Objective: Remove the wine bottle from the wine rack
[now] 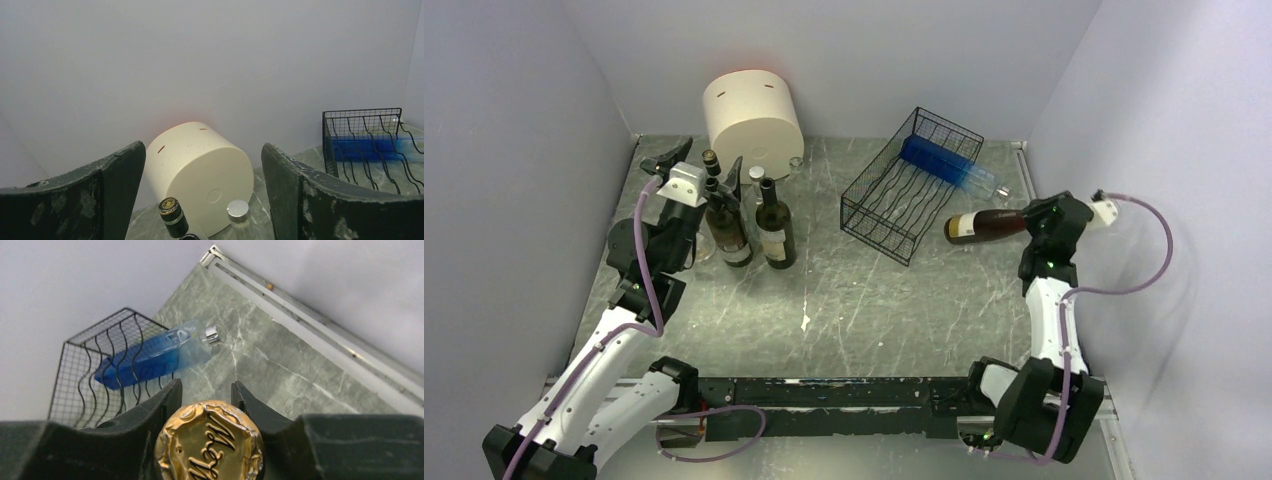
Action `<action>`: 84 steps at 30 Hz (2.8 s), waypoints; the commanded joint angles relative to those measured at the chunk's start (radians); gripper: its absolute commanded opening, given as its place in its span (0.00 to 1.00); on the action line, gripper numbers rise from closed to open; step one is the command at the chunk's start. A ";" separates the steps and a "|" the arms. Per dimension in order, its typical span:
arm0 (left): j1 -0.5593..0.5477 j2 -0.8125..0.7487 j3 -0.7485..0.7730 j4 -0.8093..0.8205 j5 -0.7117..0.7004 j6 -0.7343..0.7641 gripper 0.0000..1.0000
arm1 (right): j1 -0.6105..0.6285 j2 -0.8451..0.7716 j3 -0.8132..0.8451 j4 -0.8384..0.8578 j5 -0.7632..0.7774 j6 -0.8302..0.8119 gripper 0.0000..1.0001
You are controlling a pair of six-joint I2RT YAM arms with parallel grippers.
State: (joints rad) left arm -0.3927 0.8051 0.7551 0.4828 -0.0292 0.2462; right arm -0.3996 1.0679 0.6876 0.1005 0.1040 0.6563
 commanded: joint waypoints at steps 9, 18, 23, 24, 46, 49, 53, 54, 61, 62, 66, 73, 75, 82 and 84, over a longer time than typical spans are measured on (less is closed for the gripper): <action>-0.021 -0.007 -0.002 0.024 0.011 -0.005 0.89 | 0.194 -0.051 0.221 -0.083 0.092 -0.419 0.00; -0.025 -0.010 -0.001 0.022 0.008 -0.004 0.89 | 0.344 -0.045 0.396 -0.181 0.177 -0.532 0.00; -0.027 -0.014 0.000 0.021 0.008 -0.002 0.90 | 0.373 -0.034 0.493 -0.221 0.121 -0.572 0.00; -0.028 -0.015 0.000 0.021 0.007 -0.001 0.90 | 0.377 -0.030 0.520 -0.232 0.113 -0.578 0.00; -0.029 -0.018 -0.002 0.020 -0.004 0.003 0.90 | 0.634 0.281 1.119 -0.274 -0.471 -0.522 0.00; -0.029 -0.022 -0.001 0.022 -0.009 0.005 0.90 | 0.741 0.348 1.200 -0.287 -0.473 -0.524 0.00; -0.029 -0.026 0.000 0.022 -0.009 0.005 0.90 | 0.867 0.420 1.229 -0.268 -0.460 -0.528 0.00; -0.029 -0.026 -0.001 0.022 -0.008 0.005 0.90 | 0.884 0.438 1.228 -0.263 -0.455 -0.529 0.00; -0.028 -0.026 -0.004 0.026 -0.015 0.007 0.90 | 1.029 0.504 1.166 -0.188 -0.411 -0.529 0.00; -0.029 -0.027 -0.004 0.025 -0.015 0.006 0.90 | 1.050 0.517 1.170 -0.196 -0.388 -0.546 0.00; -0.029 -0.031 -0.004 0.025 -0.013 0.005 0.90 | 1.134 0.544 1.157 -0.215 -0.246 -0.639 0.00; -0.030 -0.029 -0.003 0.025 -0.008 0.001 0.90 | 1.216 0.524 0.995 -0.089 -0.097 -0.724 0.00; -0.030 -0.027 -0.001 0.024 -0.007 0.001 0.90 | 1.221 0.511 0.942 -0.031 -0.074 -0.720 0.00; -0.029 -0.026 0.000 0.019 -0.013 0.011 0.90 | 1.224 0.480 0.798 0.126 -0.044 -0.687 0.00; -0.029 -0.025 0.003 0.017 -0.016 0.013 0.90 | 1.224 0.480 0.780 0.141 -0.030 -0.684 0.00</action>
State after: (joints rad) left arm -0.4145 0.7872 0.7551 0.4820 -0.0330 0.2478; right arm 0.8246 1.6684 1.4460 -0.1024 0.0242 -0.0288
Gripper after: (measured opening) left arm 0.900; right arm 0.389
